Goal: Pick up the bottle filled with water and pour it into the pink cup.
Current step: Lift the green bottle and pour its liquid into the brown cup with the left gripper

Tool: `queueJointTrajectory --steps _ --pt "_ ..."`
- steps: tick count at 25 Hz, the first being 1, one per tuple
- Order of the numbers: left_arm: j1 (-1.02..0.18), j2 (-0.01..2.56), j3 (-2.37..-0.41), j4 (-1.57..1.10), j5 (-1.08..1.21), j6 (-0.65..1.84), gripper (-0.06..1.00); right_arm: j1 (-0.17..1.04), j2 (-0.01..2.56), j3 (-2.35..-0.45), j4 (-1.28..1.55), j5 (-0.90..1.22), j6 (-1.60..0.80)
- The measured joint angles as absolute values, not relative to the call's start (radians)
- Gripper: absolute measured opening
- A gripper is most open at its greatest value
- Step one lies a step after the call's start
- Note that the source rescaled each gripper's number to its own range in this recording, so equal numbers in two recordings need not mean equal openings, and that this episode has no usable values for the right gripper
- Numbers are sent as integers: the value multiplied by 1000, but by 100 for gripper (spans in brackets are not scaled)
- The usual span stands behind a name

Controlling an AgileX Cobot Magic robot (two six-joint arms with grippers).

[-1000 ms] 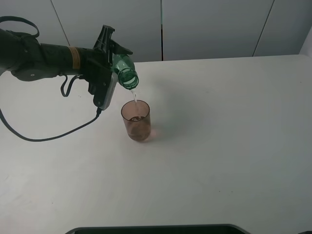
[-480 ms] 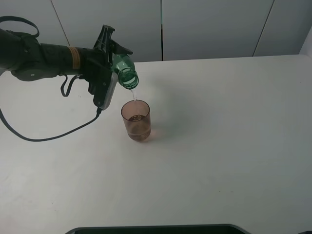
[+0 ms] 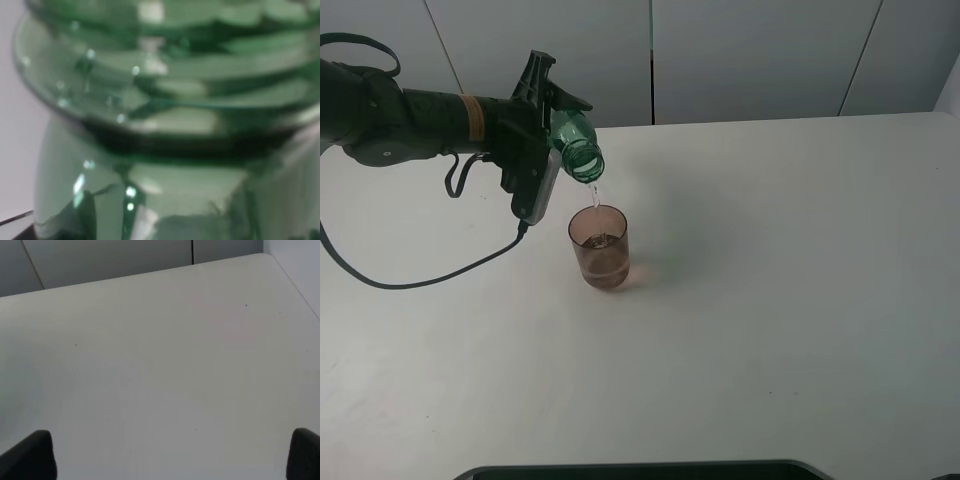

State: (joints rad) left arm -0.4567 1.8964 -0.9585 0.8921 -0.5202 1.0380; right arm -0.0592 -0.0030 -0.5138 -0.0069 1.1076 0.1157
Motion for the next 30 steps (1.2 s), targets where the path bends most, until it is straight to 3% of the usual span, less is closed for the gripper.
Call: queueJointTrajectory --steps 30 --pt "-457 1896 -959 883 -524 1050 0 -59 -3 -514 -7 1108 116"
